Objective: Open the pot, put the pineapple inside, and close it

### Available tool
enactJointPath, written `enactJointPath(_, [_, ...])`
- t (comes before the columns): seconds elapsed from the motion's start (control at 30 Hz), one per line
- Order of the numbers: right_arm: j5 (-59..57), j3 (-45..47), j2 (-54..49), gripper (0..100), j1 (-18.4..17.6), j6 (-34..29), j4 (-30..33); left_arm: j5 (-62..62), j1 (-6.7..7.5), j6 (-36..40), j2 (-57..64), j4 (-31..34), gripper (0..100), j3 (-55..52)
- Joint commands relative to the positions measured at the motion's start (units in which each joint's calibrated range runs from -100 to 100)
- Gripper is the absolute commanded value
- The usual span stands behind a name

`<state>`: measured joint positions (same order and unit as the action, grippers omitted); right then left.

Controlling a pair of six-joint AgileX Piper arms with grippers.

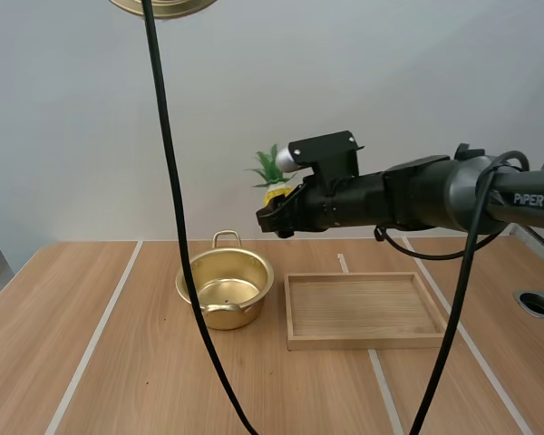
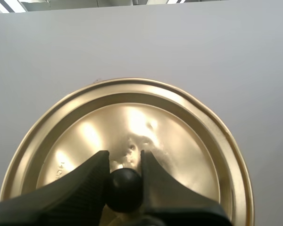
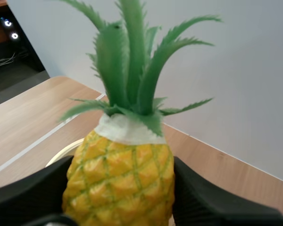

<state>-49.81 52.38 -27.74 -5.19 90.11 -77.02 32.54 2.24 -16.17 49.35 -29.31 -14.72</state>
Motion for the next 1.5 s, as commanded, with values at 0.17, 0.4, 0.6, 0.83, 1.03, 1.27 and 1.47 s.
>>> enactJointPath(0.17, [8.69, -0.52, 5.09, 0, -6.58, 3.18, -0.73, -0.58, -0.01, 1.12, 0.44, -0.94, 0, 0.56])
enactJointPath(0.4, [14.54, -0.52, 10.90, 0, -8.17, 8.36, -5.71, -0.58, -0.01, 1.12, 0.44, -0.94, 0, 0.56])
enactJointPath(0.6, [13.82, -0.52, 15.02, 0, -8.17, 9.89, -13.35, -0.58, -0.01, 1.12, 0.44, -0.94, 0, 0.56])
enactJointPath(0.83, [10.46, -0.52, 19.65, 0, -8.17, 9.89, -18.07, -0.58, -0.01, 1.12, 0.44, -0.94, 0, 0.56])
enactJointPath(1.03, [8.24, -0.52, 22.24, 0, -8.17, 9.89, -20.54, -0.40, -0.01, 1.10, 0.44, -0.94, 0, 0.56])
enactJointPath(1.27, [6.86, -0.52, 24.58, 0, -8.17, 9.89, -20.90, 1.46, -0.01, 1.10, 0.44, -0.94, 0, 0.56])
enactJointPath(1.47, [6.30, -0.52, 26.50, 0, -8.17, 9.89, -21.41, 1.65, -0.01, 1.10, 0.44, -0.94, 0, 0.56])
